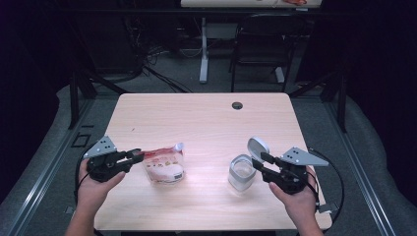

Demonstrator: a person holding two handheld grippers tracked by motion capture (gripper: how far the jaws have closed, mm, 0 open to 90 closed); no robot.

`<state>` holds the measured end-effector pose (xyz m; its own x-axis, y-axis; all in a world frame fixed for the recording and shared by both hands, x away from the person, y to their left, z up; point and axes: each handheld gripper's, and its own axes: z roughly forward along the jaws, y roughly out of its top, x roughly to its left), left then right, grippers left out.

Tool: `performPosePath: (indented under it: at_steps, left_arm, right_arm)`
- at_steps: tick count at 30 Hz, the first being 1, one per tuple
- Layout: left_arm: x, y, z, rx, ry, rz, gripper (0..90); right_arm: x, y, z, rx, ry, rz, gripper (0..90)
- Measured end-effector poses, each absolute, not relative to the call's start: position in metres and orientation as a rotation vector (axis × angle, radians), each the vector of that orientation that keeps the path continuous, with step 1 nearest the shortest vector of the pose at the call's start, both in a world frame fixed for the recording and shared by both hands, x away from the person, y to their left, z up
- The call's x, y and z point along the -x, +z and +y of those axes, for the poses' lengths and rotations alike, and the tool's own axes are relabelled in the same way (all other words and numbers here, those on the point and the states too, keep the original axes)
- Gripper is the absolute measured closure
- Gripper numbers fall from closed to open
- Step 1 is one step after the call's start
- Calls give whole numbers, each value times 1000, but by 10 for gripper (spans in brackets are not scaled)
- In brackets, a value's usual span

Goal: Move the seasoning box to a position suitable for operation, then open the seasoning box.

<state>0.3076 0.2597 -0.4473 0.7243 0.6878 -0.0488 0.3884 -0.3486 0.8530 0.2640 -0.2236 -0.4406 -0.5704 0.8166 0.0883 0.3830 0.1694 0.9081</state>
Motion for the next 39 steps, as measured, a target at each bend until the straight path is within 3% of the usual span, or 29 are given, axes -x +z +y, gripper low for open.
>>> performPosePath:
  at_steps: [11, 39]
  left_arm:
    - [-307, -447, 261, -1972, 397, 827, 735]
    - [-308, -447, 261, -1975, 402, 833, 741]
  right_arm:
    - [-279, -436, -185, -1036, 1353, 2080, 564]
    - [-304, -441, -131, -948, 1361, 2201, 617]
